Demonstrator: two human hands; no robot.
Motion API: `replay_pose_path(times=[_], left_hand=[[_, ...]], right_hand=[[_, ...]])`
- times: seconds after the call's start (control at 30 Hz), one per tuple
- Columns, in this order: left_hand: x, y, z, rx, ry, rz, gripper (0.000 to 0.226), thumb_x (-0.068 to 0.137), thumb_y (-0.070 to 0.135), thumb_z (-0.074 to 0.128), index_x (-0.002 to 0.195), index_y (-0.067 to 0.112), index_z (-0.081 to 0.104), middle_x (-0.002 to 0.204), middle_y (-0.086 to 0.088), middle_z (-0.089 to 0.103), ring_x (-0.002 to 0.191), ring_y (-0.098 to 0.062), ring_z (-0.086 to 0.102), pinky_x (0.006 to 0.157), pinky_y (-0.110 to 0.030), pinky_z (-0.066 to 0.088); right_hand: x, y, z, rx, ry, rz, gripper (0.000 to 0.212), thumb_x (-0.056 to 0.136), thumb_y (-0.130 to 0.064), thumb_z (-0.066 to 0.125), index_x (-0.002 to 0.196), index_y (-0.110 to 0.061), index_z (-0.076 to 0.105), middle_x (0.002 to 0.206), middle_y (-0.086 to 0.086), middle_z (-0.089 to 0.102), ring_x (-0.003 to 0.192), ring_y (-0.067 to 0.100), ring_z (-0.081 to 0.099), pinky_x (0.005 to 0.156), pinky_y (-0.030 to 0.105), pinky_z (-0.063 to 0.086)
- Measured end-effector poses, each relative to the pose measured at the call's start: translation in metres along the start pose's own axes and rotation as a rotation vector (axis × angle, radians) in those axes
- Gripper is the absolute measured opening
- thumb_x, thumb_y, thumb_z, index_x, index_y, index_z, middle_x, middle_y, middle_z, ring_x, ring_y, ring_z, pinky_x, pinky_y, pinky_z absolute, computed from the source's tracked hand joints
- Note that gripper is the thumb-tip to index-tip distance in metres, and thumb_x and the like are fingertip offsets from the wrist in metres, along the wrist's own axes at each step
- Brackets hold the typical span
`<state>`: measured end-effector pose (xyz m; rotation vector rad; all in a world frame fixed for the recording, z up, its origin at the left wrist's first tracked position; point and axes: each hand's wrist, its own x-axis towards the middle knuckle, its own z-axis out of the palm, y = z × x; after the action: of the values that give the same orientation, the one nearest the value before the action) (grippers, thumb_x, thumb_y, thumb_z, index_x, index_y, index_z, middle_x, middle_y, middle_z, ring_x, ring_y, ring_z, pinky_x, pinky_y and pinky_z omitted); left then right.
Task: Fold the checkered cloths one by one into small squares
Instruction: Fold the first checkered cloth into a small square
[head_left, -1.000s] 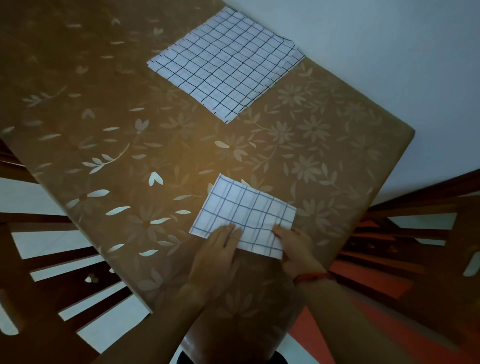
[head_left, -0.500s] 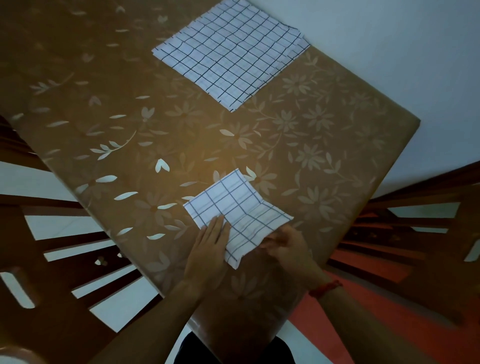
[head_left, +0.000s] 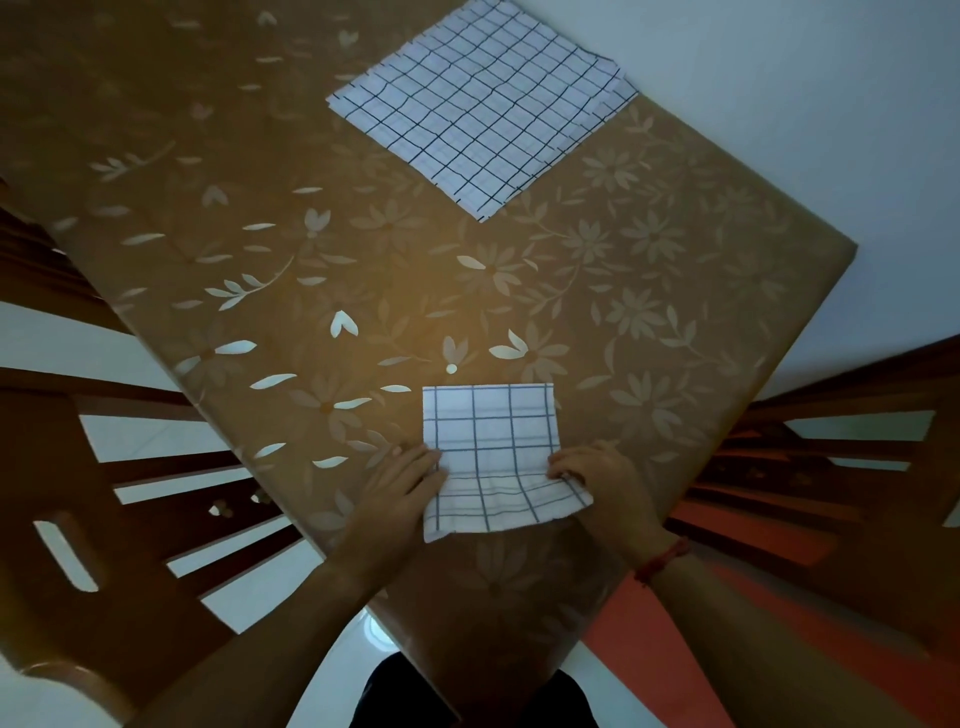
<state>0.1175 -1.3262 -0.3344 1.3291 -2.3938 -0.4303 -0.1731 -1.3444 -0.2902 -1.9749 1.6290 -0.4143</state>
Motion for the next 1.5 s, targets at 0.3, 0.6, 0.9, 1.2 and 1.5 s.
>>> replay_pose_path(times=[0.3, 0.6, 0.9, 1.2, 1.5], left_hand=[[-0.002, 0.013, -0.008, -0.029, 0.175, -0.186, 0.027, 0.086, 0.030, 0.050, 0.091, 0.013, 0.070, 0.093, -0.003, 0.070, 0.098, -0.014, 0.050, 0.091, -0.036, 0.038], [0.013, 0.014, -0.009, -0.107, 0.043, -0.624, 0.041, 0.090, 0.054, 0.035, 0.111, 0.027, 0.058, 0.106, 0.003, 0.067, 0.103, -0.023, 0.058, 0.090, -0.043, 0.043], [0.022, 0.008, -0.009, 0.030, 0.017, -0.542, 0.044, 0.092, 0.045, 0.042, 0.124, 0.019, 0.055, 0.122, -0.006, 0.063, 0.116, -0.029, 0.053, 0.099, -0.049, 0.038], [0.029, 0.002, -0.020, 0.176, -0.007, -0.376, 0.053, 0.093, 0.040, 0.042, 0.134, 0.007, 0.049, 0.133, -0.013, 0.054, 0.113, -0.029, 0.051, 0.093, -0.046, 0.044], [0.039, -0.023, -0.026, 0.327, -0.257, -0.068, 0.056, 0.101, 0.033, 0.030, 0.147, 0.001, 0.030, 0.156, -0.015, 0.024, 0.146, -0.027, 0.017, 0.116, -0.049, 0.023]], right_hand=[[-0.001, -0.005, 0.003, 0.049, 0.004, 0.085, 0.021, 0.068, -0.017, 0.068, 0.088, -0.016, 0.073, 0.088, 0.000, 0.071, 0.081, -0.003, 0.054, 0.077, 0.000, 0.037], [0.015, -0.023, 0.005, 0.176, 0.047, 0.392, 0.010, 0.086, -0.030, 0.067, 0.090, -0.026, 0.059, 0.077, -0.019, 0.056, 0.069, -0.005, 0.051, 0.056, 0.007, 0.033], [0.025, -0.030, 0.012, 0.306, 0.083, 0.508, 0.022, 0.086, -0.028, 0.066, 0.108, -0.027, 0.060, 0.085, -0.020, 0.060, 0.077, -0.003, 0.056, 0.062, 0.011, 0.041], [0.028, -0.025, 0.016, 0.230, 0.110, 0.467, 0.045, 0.084, -0.036, 0.065, 0.125, -0.028, 0.049, 0.116, -0.008, 0.060, 0.100, 0.010, 0.057, 0.082, 0.026, 0.050], [0.040, -0.063, 0.039, -0.331, 0.122, -0.074, 0.054, 0.092, -0.039, 0.053, 0.138, -0.012, 0.045, 0.144, 0.014, 0.041, 0.134, 0.028, 0.038, 0.111, 0.039, 0.031]])
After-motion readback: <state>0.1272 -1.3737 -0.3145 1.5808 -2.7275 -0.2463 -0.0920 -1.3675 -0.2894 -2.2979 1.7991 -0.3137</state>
